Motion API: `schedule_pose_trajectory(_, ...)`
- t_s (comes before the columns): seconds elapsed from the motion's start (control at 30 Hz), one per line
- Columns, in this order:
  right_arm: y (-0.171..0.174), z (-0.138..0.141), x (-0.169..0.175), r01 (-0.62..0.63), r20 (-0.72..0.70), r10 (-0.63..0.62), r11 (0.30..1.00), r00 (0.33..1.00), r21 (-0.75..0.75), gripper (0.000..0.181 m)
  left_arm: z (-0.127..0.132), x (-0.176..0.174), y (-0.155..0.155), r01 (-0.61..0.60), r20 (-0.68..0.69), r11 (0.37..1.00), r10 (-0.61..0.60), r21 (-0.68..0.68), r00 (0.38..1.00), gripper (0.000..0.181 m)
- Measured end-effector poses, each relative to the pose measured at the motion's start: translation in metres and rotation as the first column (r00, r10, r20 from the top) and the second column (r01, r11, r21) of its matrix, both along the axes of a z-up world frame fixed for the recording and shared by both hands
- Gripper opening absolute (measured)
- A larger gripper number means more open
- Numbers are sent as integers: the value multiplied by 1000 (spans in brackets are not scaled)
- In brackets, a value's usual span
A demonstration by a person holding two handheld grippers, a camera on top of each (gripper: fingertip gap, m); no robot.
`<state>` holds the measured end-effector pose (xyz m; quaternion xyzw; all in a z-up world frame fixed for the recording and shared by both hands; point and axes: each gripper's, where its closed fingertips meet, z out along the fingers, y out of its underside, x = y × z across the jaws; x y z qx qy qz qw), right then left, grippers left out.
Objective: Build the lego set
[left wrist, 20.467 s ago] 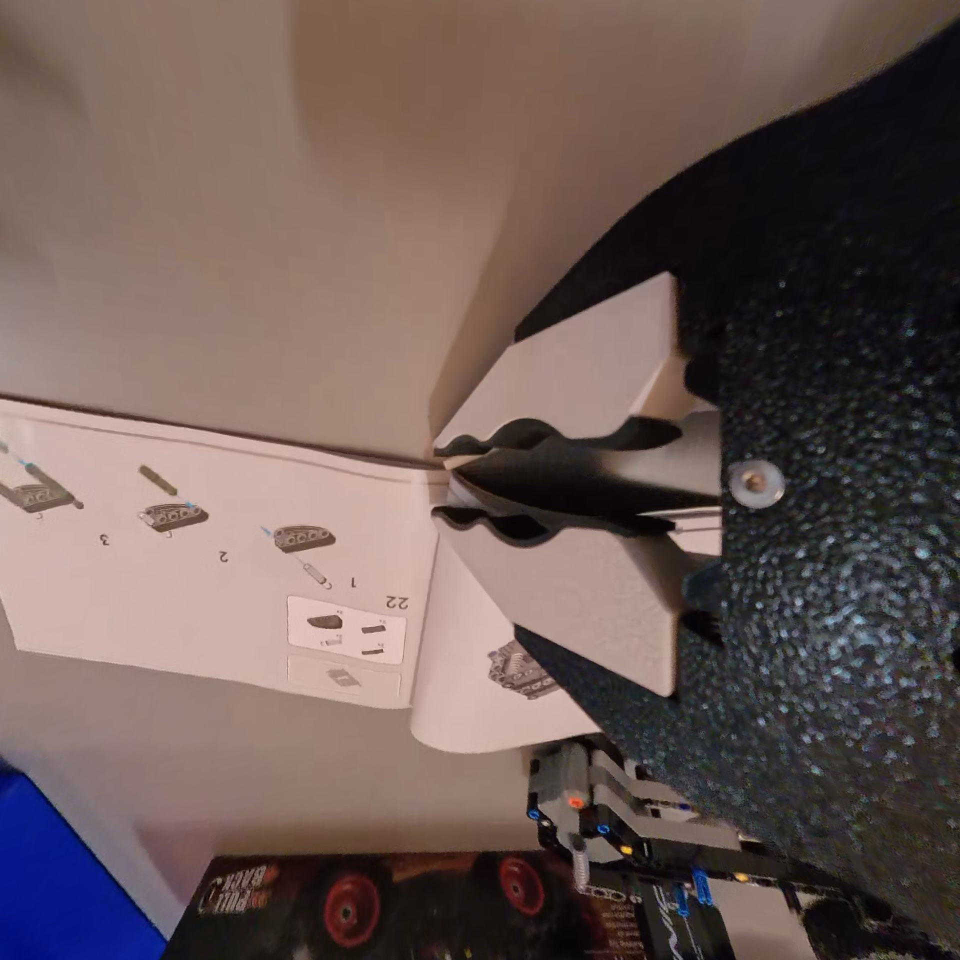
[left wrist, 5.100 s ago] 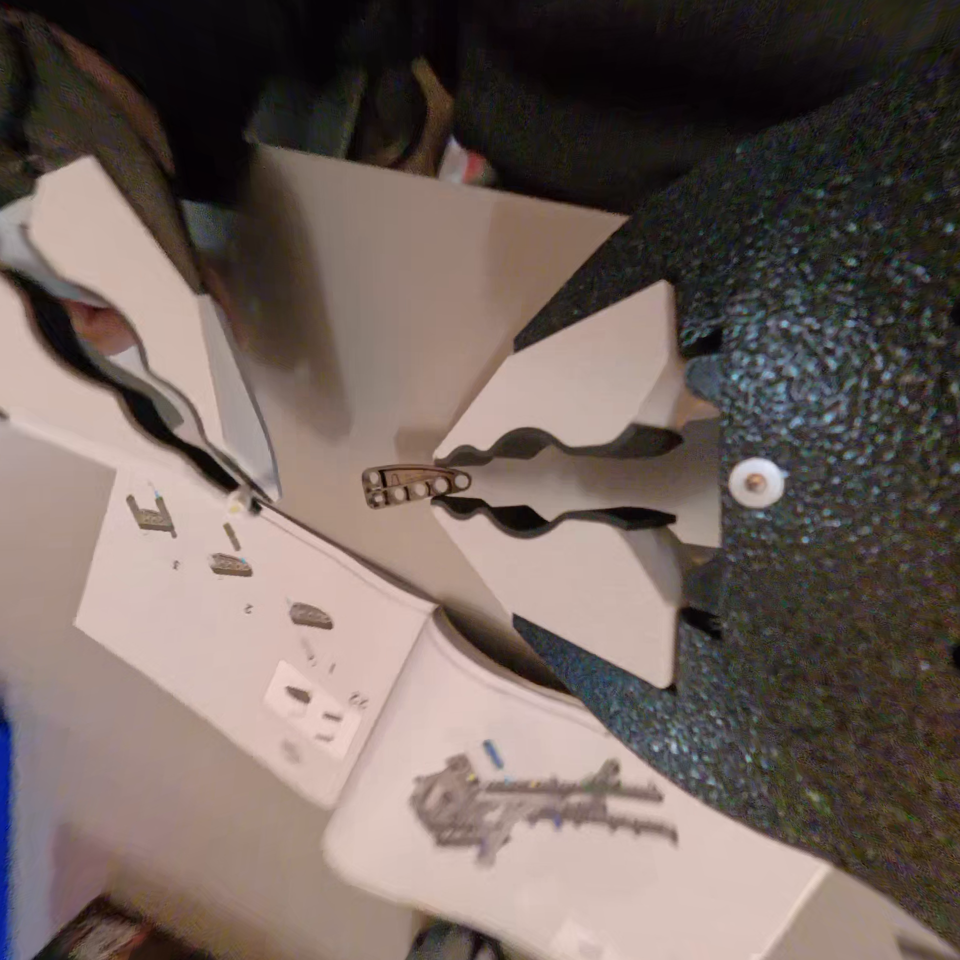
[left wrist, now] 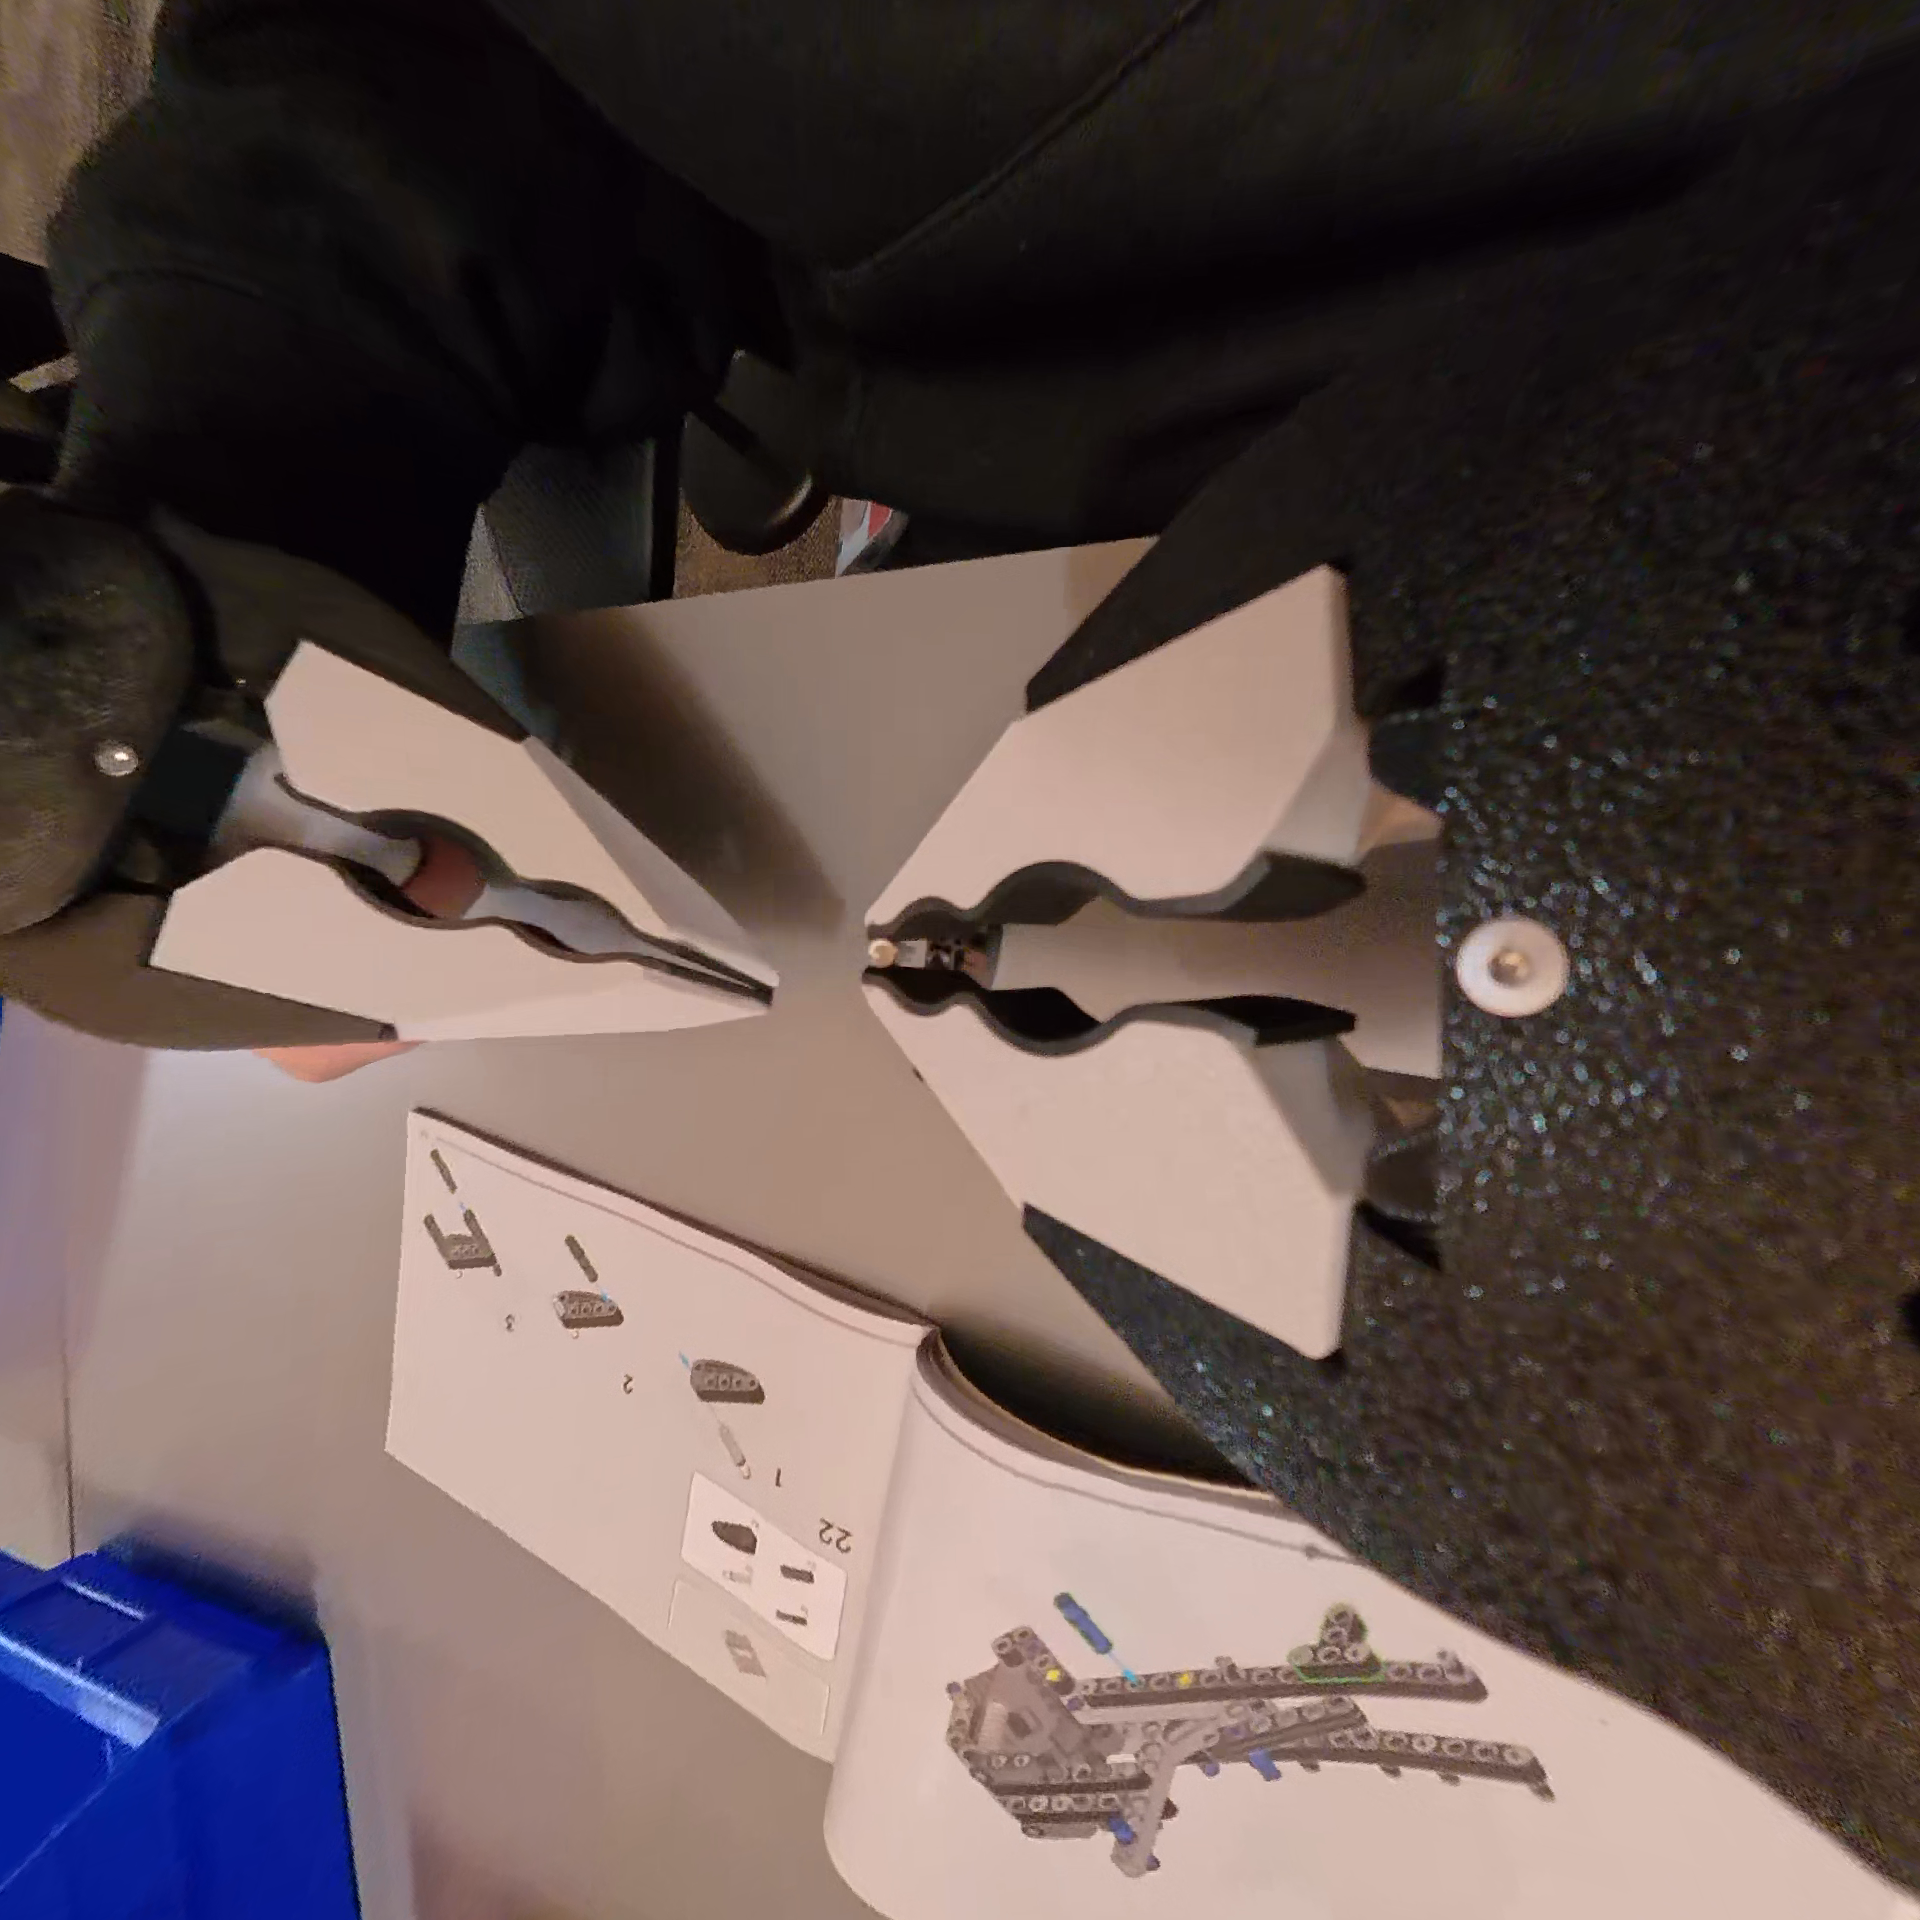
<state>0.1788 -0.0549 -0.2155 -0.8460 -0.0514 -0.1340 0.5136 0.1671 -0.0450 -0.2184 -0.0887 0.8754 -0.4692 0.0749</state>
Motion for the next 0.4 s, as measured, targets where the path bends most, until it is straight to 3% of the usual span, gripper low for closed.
schedule_pose_trajectory(0.4,5,-14,-8,-41,-29,39,997,999,-72,0,-18,-3,-3,38,-13,997,-38,68,999,2)
